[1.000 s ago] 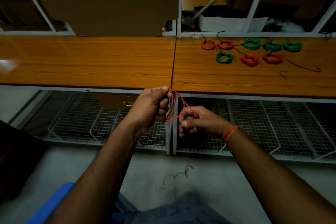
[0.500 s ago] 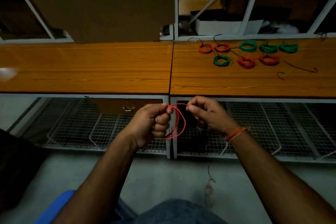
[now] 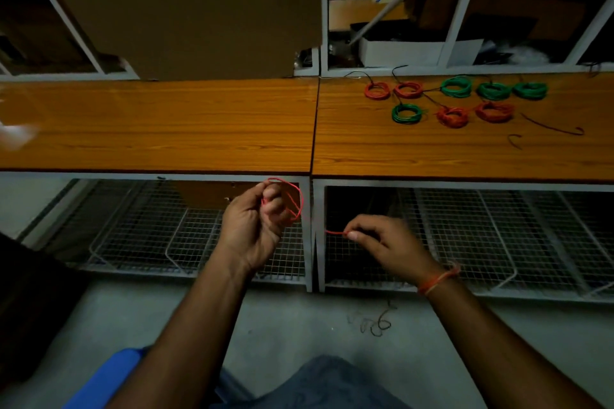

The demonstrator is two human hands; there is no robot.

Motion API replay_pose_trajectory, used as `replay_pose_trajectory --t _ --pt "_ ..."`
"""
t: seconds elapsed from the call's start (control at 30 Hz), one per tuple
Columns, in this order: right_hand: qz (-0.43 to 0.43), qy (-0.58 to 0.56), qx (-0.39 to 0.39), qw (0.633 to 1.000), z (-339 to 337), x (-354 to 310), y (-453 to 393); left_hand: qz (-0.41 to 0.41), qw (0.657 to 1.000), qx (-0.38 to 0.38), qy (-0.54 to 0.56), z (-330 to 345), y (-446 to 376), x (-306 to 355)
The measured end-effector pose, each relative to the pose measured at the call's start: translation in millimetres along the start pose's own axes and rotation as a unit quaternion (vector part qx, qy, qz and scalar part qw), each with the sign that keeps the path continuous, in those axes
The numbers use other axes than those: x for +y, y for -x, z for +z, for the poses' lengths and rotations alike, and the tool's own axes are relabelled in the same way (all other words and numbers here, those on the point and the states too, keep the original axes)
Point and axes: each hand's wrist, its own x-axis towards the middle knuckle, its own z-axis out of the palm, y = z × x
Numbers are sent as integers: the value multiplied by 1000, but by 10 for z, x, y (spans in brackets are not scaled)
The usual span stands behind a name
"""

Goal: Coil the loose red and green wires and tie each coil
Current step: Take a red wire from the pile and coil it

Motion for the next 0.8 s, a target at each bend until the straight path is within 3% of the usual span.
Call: replay_pose_trajectory --t 0.1,0.27,0.4,0.47,0.67,0.8 --pt "-90 79 -52 991 -26 -297 -29 38 997 18 -58 64 1 -34" --pt "-174 98 -25 980 -196 -772 -68 85 957 -25 -278 138 74 -161" --pt "-178 44 -13 983 -334 -1045 -57 129 860 -61 -490 133 115 -225" --pt "-159 -11 -12 987 -434 -1106 -80 157 825 -88 -536 139 124 -259" --pt "-110 -19 53 992 -532 -1019 -263 142 851 -139 -486 160 130 -250" --pt "-64 -12 50 997 -609 -942 -294 135 845 -109 -506 103 101 -217"
